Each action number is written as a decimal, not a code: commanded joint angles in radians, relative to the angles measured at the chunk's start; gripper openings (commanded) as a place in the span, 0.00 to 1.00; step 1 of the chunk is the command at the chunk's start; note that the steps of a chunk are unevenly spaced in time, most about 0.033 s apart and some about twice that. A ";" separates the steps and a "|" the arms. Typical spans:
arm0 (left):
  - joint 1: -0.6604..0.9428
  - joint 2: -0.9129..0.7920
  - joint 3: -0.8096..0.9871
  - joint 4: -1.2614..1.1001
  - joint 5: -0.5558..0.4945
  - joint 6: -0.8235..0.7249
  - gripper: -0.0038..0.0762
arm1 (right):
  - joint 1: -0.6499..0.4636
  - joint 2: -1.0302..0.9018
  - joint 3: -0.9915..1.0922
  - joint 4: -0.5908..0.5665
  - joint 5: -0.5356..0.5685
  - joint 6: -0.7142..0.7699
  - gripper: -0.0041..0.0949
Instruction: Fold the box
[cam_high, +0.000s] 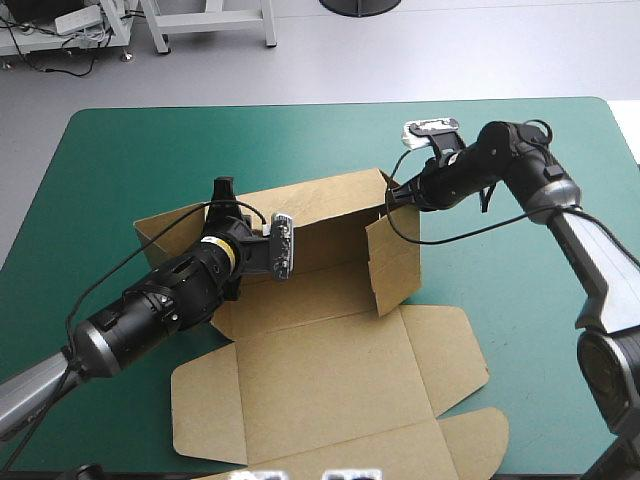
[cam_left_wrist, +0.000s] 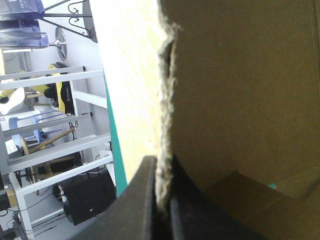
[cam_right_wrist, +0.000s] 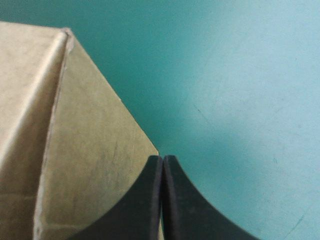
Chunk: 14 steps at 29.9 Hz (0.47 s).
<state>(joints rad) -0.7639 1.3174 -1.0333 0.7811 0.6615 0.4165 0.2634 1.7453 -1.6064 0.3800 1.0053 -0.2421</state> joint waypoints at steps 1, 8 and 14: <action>-0.009 -0.014 -0.015 -0.072 -0.052 -0.003 0.04 | -0.004 -0.111 0.073 0.057 -0.113 -0.051 0.02; -0.009 -0.014 -0.015 -0.072 -0.052 -0.007 0.04 | -0.057 -0.220 0.277 0.195 -0.228 -0.176 0.02; -0.009 -0.014 -0.015 -0.072 -0.052 -0.007 0.04 | -0.086 -0.287 0.394 0.320 -0.278 -0.324 0.02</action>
<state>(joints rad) -0.7639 1.3167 -1.0333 0.7751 0.6551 0.4174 0.1854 1.5254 -1.2287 0.6112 0.7869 -0.4934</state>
